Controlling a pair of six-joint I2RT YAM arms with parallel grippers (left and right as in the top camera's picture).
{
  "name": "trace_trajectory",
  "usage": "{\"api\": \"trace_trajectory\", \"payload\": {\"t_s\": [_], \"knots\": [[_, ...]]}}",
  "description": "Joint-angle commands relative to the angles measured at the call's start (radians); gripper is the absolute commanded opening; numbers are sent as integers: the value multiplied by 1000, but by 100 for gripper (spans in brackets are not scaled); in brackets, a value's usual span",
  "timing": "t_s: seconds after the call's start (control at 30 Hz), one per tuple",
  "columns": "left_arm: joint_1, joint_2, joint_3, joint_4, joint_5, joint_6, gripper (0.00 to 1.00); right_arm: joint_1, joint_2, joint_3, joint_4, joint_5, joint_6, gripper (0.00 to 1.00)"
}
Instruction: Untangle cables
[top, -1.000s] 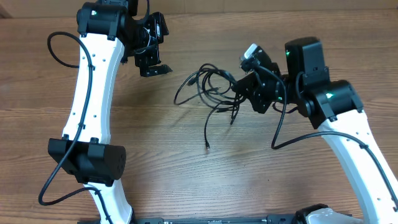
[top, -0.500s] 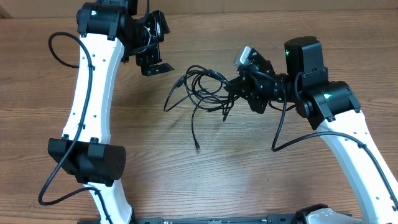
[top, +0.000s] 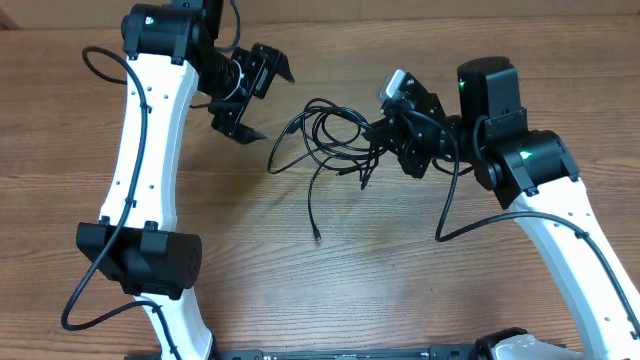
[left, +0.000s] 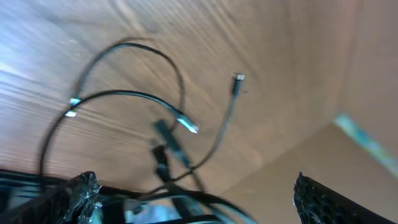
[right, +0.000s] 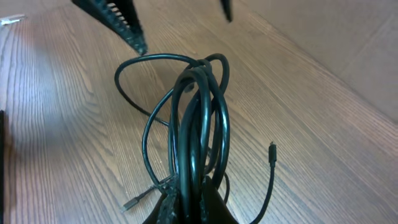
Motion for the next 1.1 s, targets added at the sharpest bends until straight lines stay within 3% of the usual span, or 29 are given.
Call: {"api": "trace_trajectory", "payload": {"t_s": [0.0,0.07,0.1,0.2,0.33,0.63,1.07], "knots": [[-19,-23,7,-94,-177,171,100,8,-33,4,-19,33,36,4],[-39,-23,7,-129,-247,228,100,8,-33,4,-45,36,36,4],[-65,-23,5,-129,-300,351,100,8,-33,4,-59,36,36,4],[-121,-23,-8,-129,-343,502,100,8,-33,4,-51,36,36,4],[-153,-23,-26,-129,-443,471,100,8,-33,4,-38,36,36,4],[-152,-23,-134,-129,-474,447,99,6,-33,4,-86,36,1,4],[-153,-23,-135,-99,-485,448,100,6,-33,4,-79,32,2,4]]}}
